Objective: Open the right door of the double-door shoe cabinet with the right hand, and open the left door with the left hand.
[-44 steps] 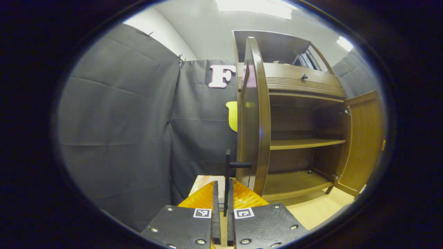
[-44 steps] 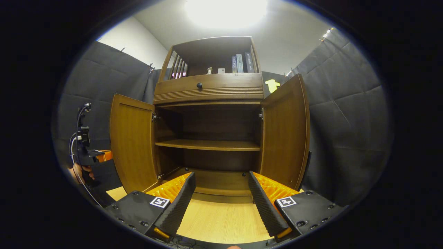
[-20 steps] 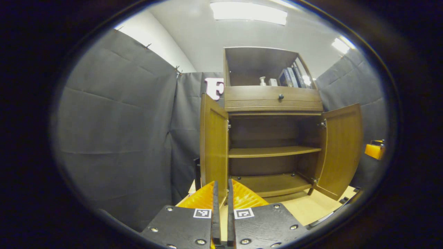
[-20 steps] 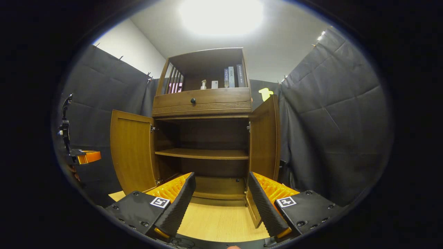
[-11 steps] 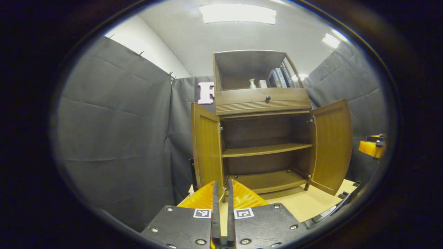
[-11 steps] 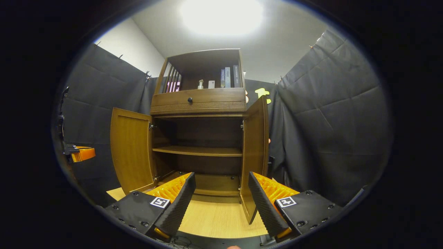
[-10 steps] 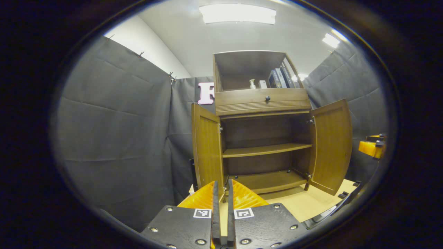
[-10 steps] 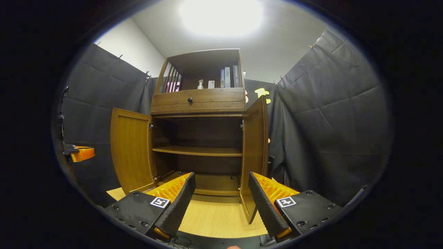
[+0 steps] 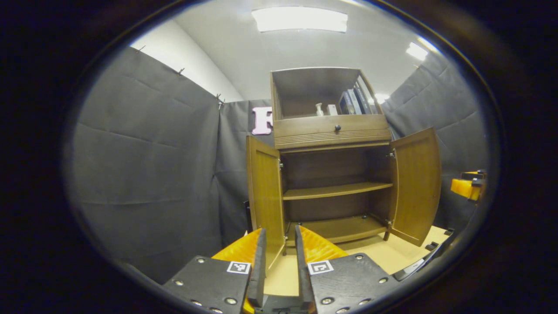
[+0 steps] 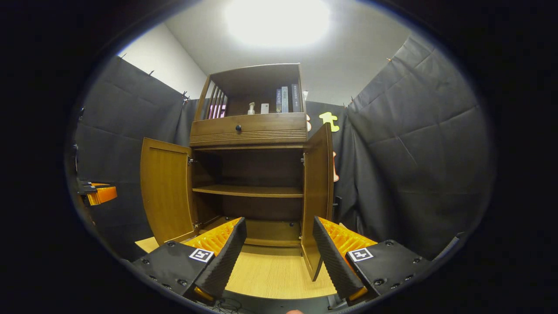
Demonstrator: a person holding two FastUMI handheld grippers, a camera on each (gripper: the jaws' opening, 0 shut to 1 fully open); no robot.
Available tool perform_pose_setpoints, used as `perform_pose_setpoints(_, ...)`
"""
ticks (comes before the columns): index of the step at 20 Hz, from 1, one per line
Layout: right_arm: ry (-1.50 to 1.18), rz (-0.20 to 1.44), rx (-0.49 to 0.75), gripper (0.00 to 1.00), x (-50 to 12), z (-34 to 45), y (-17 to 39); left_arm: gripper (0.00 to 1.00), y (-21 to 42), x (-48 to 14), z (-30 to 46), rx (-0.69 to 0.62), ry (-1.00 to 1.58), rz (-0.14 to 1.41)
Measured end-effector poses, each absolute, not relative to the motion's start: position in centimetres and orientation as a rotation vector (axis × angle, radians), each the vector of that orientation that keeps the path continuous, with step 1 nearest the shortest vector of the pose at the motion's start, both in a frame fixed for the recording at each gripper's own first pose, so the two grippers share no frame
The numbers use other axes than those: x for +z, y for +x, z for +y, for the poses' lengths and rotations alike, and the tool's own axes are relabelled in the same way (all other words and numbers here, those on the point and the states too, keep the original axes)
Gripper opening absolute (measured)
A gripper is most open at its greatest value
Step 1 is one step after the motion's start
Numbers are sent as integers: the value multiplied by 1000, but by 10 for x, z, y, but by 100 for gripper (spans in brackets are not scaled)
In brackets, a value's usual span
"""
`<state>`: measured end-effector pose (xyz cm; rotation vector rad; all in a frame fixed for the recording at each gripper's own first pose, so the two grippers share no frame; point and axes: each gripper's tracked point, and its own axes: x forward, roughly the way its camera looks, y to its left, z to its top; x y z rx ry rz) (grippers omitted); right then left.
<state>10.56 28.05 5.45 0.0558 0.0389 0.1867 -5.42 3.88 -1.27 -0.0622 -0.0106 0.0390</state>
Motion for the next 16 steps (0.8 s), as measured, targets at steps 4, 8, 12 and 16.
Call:
perform_pose_setpoints(4, 54, 38, 183, 96, 56, 279, 105, 96, -56, -8, 43, 58, -56, -28)
perform_pose_setpoints(8, 51, 32, 181, 93, 59, 279, 105, 97, -55, -8, 44, 64, -67, -37)
perform_pose_setpoints(12, 50, 32, 178, 96, 59, 279, 106, 97, -55, -7, 44, 66, -57, -45)
perform_pose_setpoints(16, 55, 34, 173, 93, 58, 277, 105, 97, -56, -6, 44, 57, -51, -57)
